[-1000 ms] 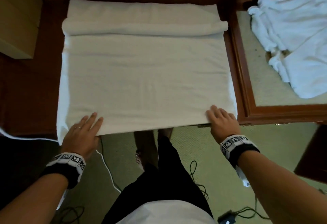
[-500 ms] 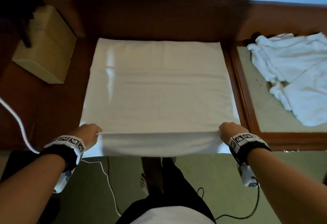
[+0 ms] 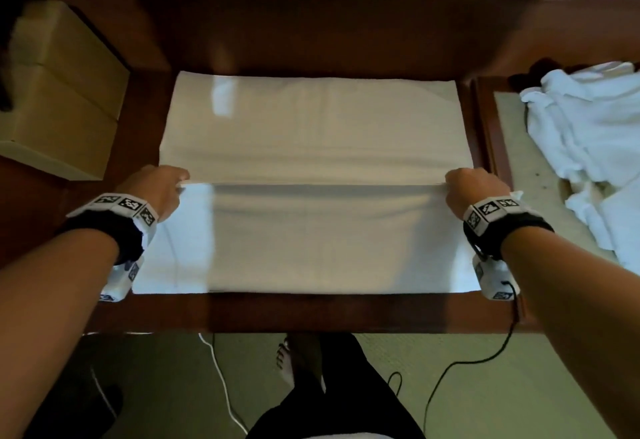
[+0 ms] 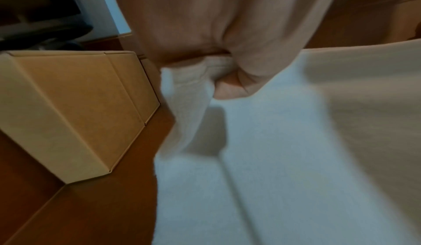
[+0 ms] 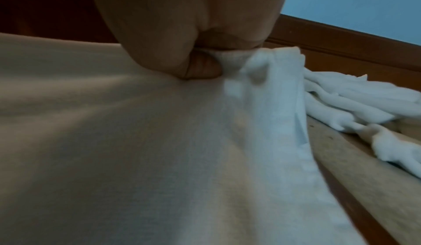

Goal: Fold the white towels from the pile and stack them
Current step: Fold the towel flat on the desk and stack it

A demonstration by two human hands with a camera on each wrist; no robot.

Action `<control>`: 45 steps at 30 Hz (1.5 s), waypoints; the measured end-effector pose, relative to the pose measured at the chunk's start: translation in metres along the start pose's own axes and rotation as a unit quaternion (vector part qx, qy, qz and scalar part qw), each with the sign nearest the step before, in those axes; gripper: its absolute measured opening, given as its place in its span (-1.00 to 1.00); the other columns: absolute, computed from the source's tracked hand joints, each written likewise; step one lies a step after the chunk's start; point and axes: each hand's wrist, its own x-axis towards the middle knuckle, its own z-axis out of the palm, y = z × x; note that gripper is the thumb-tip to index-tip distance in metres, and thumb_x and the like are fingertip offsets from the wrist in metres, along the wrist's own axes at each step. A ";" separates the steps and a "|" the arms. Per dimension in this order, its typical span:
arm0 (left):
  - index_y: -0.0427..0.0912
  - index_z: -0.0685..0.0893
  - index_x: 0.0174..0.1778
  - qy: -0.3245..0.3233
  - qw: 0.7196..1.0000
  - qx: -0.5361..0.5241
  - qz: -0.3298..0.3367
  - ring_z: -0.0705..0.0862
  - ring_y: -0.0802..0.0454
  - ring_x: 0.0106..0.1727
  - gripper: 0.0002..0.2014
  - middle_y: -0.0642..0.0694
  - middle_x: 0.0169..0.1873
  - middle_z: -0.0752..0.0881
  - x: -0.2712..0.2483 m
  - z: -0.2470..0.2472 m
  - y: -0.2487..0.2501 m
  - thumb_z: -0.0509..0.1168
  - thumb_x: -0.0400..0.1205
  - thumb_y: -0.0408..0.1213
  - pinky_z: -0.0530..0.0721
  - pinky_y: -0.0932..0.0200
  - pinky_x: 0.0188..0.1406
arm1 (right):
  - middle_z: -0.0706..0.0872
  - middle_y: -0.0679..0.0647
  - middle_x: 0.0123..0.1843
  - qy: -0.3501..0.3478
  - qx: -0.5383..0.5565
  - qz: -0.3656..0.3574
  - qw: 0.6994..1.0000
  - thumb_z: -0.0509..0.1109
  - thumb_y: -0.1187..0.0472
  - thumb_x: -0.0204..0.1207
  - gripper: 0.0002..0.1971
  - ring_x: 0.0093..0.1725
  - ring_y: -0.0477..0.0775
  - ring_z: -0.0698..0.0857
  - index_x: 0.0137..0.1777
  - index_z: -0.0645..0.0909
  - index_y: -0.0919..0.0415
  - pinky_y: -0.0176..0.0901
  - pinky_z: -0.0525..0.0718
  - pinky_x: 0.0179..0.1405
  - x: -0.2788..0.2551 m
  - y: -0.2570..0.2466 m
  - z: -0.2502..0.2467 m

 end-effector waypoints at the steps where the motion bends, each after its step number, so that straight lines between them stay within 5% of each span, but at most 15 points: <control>1: -0.13 0.70 0.08 0.012 1.000 -0.001 -0.002 0.64 -0.34 -0.12 -0.79 -0.39 -0.01 0.68 0.006 -0.002 0.002 0.21 0.69 -0.48 0.54 0.03 -0.15 | 0.72 0.27 0.02 0.005 0.005 -0.002 1.000 0.24 0.40 0.51 -0.80 0.00 0.35 0.72 -0.01 0.66 0.21 -0.01 0.60 -0.13 0.008 0.000 -0.001; 4: -0.17 0.72 0.15 0.029 1.000 0.003 -0.001 0.61 -0.32 -0.10 -0.76 -0.30 -0.16 0.65 0.023 -0.001 0.011 0.25 0.66 -0.49 0.55 0.00 -0.13 | 0.70 0.25 -0.06 0.009 0.013 -0.008 1.000 0.27 0.40 0.48 -0.87 -0.14 0.29 0.62 -0.07 0.62 0.22 0.03 0.63 -0.10 0.033 0.000 0.003; 7: -0.08 0.69 0.28 0.039 0.996 0.076 0.014 0.64 -0.37 0.18 -0.63 -0.29 0.18 0.70 0.026 0.012 0.013 0.32 0.58 -0.45 0.61 -0.17 0.07 | 0.69 0.22 0.12 0.051 0.011 -0.019 0.998 0.30 0.37 0.43 -0.72 0.11 0.31 0.58 0.12 0.64 0.19 0.16 0.54 0.20 0.043 -0.002 0.026; 11: -0.11 0.44 0.60 0.092 0.990 0.096 0.056 0.37 -0.40 0.52 -0.26 -0.29 0.58 0.38 0.007 0.056 0.013 0.50 0.47 -0.21 0.44 -0.38 0.29 | 0.43 0.28 0.57 0.157 0.095 -0.040 0.982 0.37 0.28 0.44 -0.47 0.47 0.42 0.40 0.45 0.51 0.22 0.35 0.40 0.36 0.021 -0.019 0.071; 13: -0.04 0.29 0.70 0.088 0.990 0.073 0.084 0.26 -0.40 0.62 -0.25 -0.26 0.69 0.22 -0.010 0.089 0.018 0.38 0.60 0.01 0.37 -0.43 0.39 | 0.21 0.24 0.71 0.134 0.117 -0.061 0.982 0.29 0.06 0.60 -0.43 0.60 0.39 0.27 0.61 0.34 0.11 0.37 0.33 0.44 -0.001 -0.031 0.099; 16: 0.18 -0.07 0.77 0.045 0.996 0.025 0.067 -0.01 -0.34 0.74 -0.31 -0.12 0.78 -0.09 -0.043 0.139 0.019 -0.08 0.72 0.26 0.13 -0.42 0.61 | -0.21 0.09 0.79 0.057 0.113 -0.069 0.989 -0.10 -0.23 0.69 -0.34 0.75 0.25 -0.12 0.75 -0.09 -0.10 0.31 0.05 0.64 -0.038 -0.034 0.144; 20: 0.21 -0.24 0.75 0.058 0.996 0.005 0.063 -0.11 -0.32 0.75 -0.28 -0.08 0.77 -0.22 -0.087 0.177 0.010 -0.26 0.67 0.32 0.00 -0.43 0.62 | -0.43 -0.02 0.74 0.044 0.105 -0.083 0.990 -0.23 -0.29 0.68 -0.34 0.73 0.12 -0.35 0.74 -0.28 -0.17 0.24 -0.15 0.69 -0.070 -0.021 0.173; 26: 0.00 0.16 0.71 0.067 0.996 -0.039 0.035 0.12 -0.35 0.69 -0.25 -0.22 0.72 0.11 -0.104 0.173 0.025 -0.07 0.63 0.29 0.18 -0.43 0.58 | -0.16 0.10 0.79 0.068 0.155 -0.059 0.984 -0.09 -0.25 0.66 -0.33 0.75 0.15 -0.12 0.74 0.02 -0.06 0.23 0.02 0.64 -0.081 -0.044 0.162; 31: -0.12 0.37 0.62 0.116 0.991 -0.027 0.066 0.26 -0.35 0.62 -0.42 -0.24 0.64 0.32 -0.061 0.136 0.021 0.18 0.65 -0.09 0.36 -0.45 0.46 | 0.49 0.27 0.57 0.164 0.175 -0.140 0.961 0.20 0.21 0.49 -0.52 0.49 0.37 0.49 0.41 0.56 0.22 0.30 0.48 0.31 -0.049 -0.060 0.133; 34: -0.10 0.42 0.59 0.109 0.990 0.041 0.082 0.33 -0.36 0.58 -0.38 -0.19 0.61 0.39 -0.022 0.101 0.007 0.32 0.55 -0.39 0.45 -0.41 0.37 | 0.53 0.24 0.51 0.149 0.156 -0.090 0.972 0.26 0.44 0.38 -0.45 0.44 0.36 0.49 0.42 0.56 0.23 0.26 0.43 0.34 -0.015 -0.031 0.102; 37: -0.03 0.52 0.42 0.055 0.990 0.105 0.072 0.53 -0.31 0.39 -0.51 -0.20 0.40 0.57 0.002 0.077 0.006 0.29 0.55 -0.42 0.50 -0.27 0.29 | 0.58 0.21 0.38 0.082 0.064 -0.055 0.993 0.29 0.38 0.43 -0.51 0.37 0.33 0.50 0.40 0.56 0.15 0.21 0.37 0.39 0.011 -0.001 0.082; 42: -0.14 0.65 0.07 0.066 0.987 0.134 0.060 0.67 -0.34 0.02 -0.75 -0.27 -0.03 0.64 0.003 0.070 -0.001 0.39 0.48 -0.34 0.53 -0.18 0.08 | 0.61 0.16 0.14 0.038 -0.032 -0.041 0.998 0.29 0.23 0.40 -0.76 0.29 0.27 0.45 0.05 0.67 0.11 0.18 0.31 0.33 0.029 0.016 0.067; 45: -0.22 0.60 -0.18 0.103 0.985 0.118 0.072 0.71 -0.37 -0.20 -0.90 -0.33 -0.22 0.69 -0.005 0.066 -0.012 0.41 0.50 -0.40 0.55 -0.16 -0.14 | 0.65 0.12 0.03 0.030 -0.042 -0.064 0.997 0.25 0.21 0.41 -0.97 0.21 0.25 0.49 -0.19 0.51 0.09 0.16 0.31 0.32 0.034 0.016 0.056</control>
